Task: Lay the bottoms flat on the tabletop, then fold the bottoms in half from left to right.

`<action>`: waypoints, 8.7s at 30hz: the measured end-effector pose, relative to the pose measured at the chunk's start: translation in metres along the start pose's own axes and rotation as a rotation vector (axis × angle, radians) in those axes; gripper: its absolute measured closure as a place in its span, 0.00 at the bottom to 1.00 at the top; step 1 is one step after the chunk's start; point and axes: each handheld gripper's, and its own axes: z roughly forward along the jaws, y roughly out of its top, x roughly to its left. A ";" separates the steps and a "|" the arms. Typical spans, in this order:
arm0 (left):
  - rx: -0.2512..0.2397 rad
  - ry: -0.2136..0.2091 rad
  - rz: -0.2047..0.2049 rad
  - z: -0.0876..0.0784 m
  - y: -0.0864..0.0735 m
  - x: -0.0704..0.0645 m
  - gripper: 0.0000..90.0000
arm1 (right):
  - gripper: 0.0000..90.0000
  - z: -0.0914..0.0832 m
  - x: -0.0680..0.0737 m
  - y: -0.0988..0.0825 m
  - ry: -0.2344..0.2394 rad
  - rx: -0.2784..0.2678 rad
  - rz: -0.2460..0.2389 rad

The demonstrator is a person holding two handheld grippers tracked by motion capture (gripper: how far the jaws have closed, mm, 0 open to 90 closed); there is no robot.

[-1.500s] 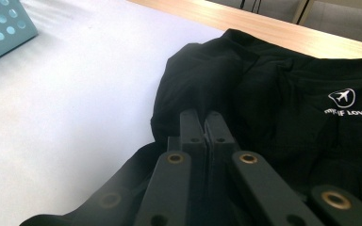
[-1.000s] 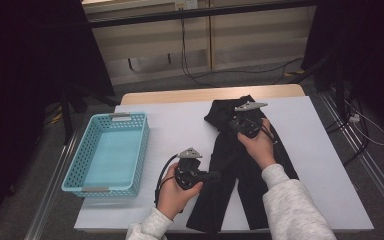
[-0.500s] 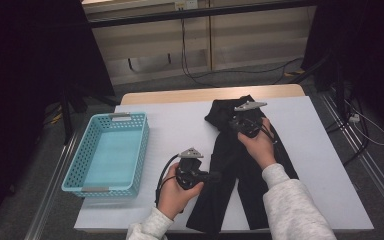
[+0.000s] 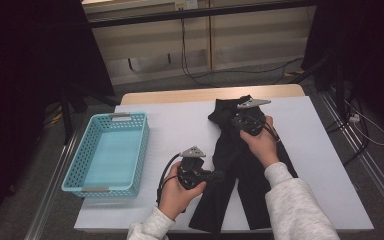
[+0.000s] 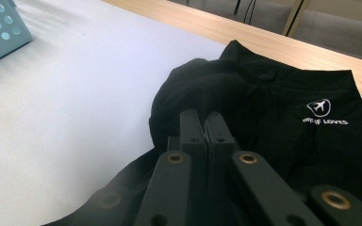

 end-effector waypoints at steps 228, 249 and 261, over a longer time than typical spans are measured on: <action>0.028 0.247 0.057 0.003 0.005 0.056 0.19 | 0.99 -0.178 -0.027 -0.181 0.029 0.114 0.119; 0.039 0.252 0.051 0.003 0.002 0.057 0.19 | 0.98 -0.155 -0.034 -0.171 -0.099 0.157 0.092; 0.034 0.249 0.059 0.001 0.004 0.055 0.19 | 0.99 -0.158 -0.023 -0.182 -0.058 0.196 0.084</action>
